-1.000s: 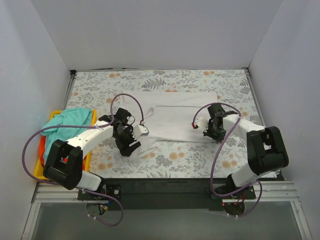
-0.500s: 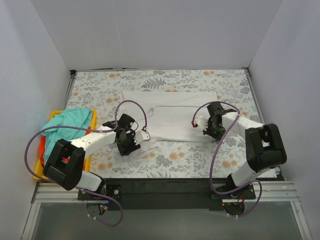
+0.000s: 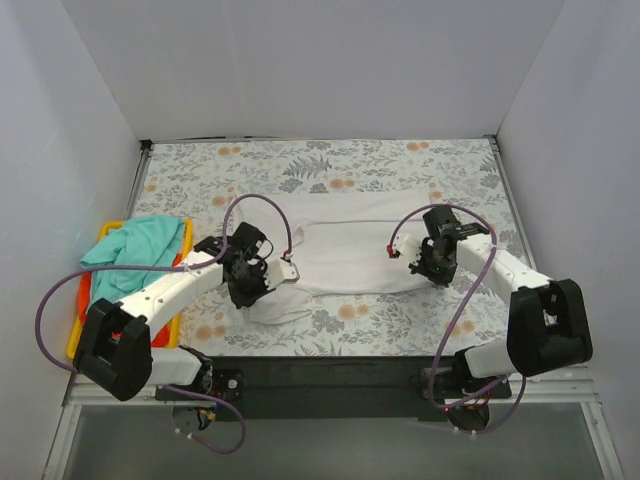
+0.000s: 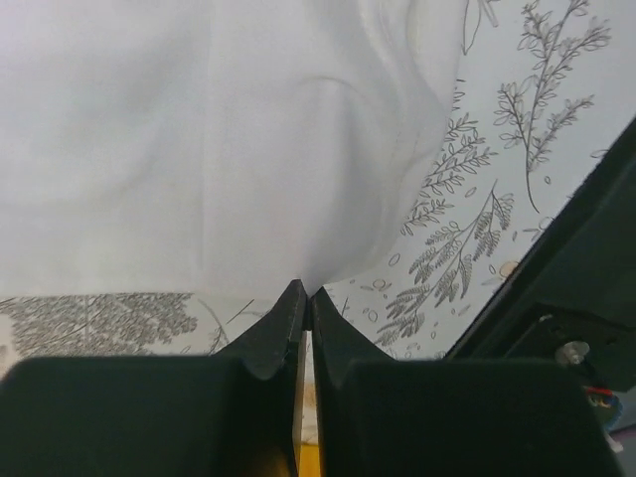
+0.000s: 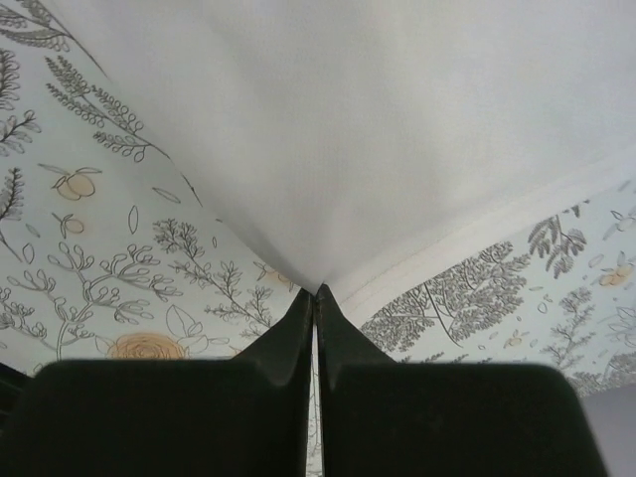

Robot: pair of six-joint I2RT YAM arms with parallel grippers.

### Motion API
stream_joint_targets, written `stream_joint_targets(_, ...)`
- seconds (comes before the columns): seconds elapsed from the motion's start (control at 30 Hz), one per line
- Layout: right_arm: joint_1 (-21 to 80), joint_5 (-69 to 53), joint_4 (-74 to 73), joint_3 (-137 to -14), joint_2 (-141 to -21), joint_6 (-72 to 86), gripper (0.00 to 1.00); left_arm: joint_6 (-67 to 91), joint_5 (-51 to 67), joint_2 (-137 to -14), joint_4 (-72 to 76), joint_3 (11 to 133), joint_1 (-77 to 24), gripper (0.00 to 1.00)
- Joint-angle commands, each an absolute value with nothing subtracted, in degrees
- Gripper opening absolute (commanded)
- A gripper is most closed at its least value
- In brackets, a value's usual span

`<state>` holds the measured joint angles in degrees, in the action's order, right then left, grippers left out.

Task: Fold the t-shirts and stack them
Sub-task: Fold the tshirt

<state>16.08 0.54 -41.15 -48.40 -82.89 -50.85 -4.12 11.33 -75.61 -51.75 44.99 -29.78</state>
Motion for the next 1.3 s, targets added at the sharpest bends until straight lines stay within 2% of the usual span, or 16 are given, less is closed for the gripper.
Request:
stream_joint_targets(0.0, 15.47, -2.20, -45.61, -48.95, -77.96, -53.08, 0.01, -5.79, 13.10, -72.68, -58.61, 52.62, -29.01, 0.00)
stream_joint_targets(0.23, 13.80, -0.53, -47.02, -58.16, -84.53, -55.37, 0.01, -7.29, 13.62, -81.11, -58.63, 65.19, -25.05, 0.00)
stream_joint_targets(0.57, 10.28, -0.26, -47.29, -69.86, -94.91, -58.45, 0.01, -10.63, 13.10, -94.83, -54.23, 76.45, -17.23, 0.00)
stream_joint_targets(0.93, 9.93, 1.67, -47.29, -77.87, -105.37, -59.94, 0.01, -11.60, 13.09, -105.11, -52.91, 85.07, -15.82, 0.00)
stream_joint_targets(1.27, 8.61, 1.49, -47.29, -80.86, -107.93, -61.00, 0.01, -12.65, 13.27, -107.84, -53.52, 87.45, -14.77, 0.00)
